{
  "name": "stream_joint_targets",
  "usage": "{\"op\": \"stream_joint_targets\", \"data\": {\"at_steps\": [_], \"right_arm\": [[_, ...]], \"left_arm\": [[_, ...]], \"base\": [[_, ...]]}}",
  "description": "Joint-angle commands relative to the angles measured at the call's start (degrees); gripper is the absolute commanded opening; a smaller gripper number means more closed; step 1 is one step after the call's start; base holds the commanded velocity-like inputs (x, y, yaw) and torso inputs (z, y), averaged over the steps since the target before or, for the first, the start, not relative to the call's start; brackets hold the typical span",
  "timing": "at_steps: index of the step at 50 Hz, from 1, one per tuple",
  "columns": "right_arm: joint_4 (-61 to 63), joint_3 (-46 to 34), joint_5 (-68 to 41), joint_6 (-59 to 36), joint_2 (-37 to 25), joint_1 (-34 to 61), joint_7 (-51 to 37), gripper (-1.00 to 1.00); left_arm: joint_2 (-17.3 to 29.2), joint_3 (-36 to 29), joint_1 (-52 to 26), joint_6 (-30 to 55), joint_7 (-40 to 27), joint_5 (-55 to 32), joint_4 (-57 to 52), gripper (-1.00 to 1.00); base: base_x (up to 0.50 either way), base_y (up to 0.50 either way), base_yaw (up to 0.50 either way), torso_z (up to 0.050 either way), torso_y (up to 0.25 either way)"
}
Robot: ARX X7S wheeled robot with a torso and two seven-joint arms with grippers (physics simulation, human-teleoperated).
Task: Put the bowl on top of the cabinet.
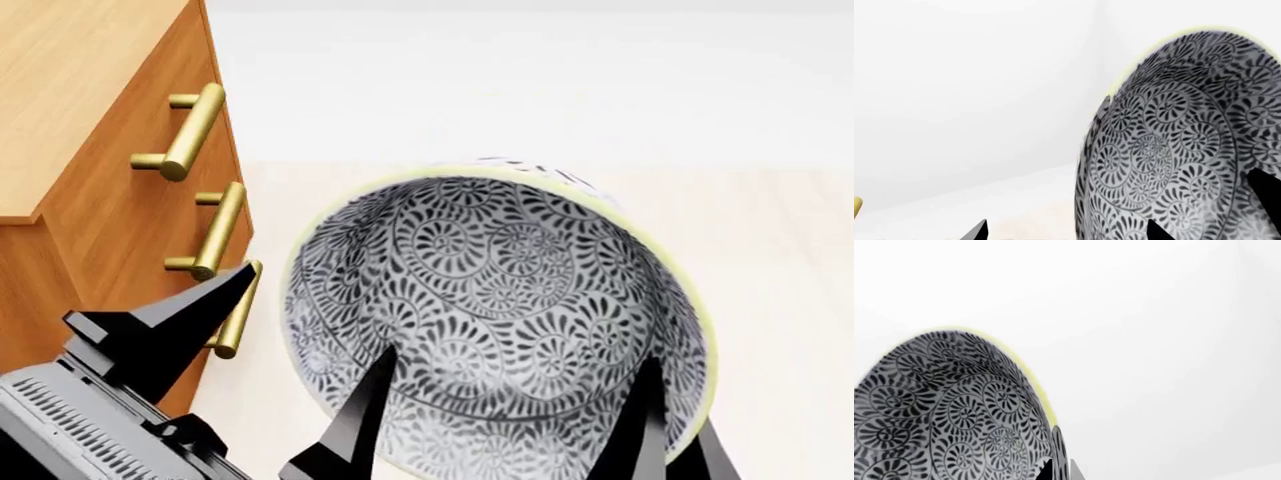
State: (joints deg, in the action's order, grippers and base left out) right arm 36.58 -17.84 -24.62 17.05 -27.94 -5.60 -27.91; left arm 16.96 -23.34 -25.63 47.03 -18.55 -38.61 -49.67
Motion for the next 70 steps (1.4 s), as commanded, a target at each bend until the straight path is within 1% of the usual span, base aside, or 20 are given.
{"op": "stream_joint_targets", "data": {"at_steps": [1,10,11,36,37,63,70], "right_arm": [[0.8,-0.1,0.9,0.9,-0.4,-0.8,0.7,-1.00],[1.0,-0.2,1.2,1.0,-0.5,-0.9,0.6,-1.00],[0.9,-0.2,1.1,1.0,-0.5,-0.9,0.6,-1.00],[-0.1,-0.1,1.1,0.6,-0.2,-0.4,-0.2,-1.00],[-0.1,-0.1,0.9,0.3,-0.3,-0.3,-0.3,1.00],[-0.2,-0.7,2.3,-2.1,-0.7,0.6,-1.3,1.00],[-0.3,-0.8,2.1,-2.1,-0.8,0.6,-1.2,1.00]], "left_arm": [[0.5,-0.4,0.3,-1.0,0.0,0.4,0.8,1.00],[0.7,-0.8,0.5,-1.7,0.4,0.1,1.0,1.00],[0.8,-0.9,0.6,-1.9,0.4,0.3,1.1,-1.00],[1.6,-1.7,1.1,-3.5,-0.3,1.3,1.3,-1.00],[1.6,-1.8,1.1,-3.6,-0.3,1.3,1.4,-1.00],[2.2,-1.8,0.7,-4.3,-0.6,0.9,2.6,-1.00],[1.0,-2.9,-3.6,-2.7,-0.1,1.0,5.5,-1.00]], "base": [[0.00,0.00,0.00,0.000,0.000],[0.00,0.00,0.00,0.002,0.001],[0.00,0.00,0.00,0.000,0.000],[0.00,0.00,0.00,0.000,0.000],[0.00,0.00,0.00,0.000,0.010],[0.00,0.00,0.00,0.000,0.000],[0.00,0.00,0.00,0.000,0.001]]}}
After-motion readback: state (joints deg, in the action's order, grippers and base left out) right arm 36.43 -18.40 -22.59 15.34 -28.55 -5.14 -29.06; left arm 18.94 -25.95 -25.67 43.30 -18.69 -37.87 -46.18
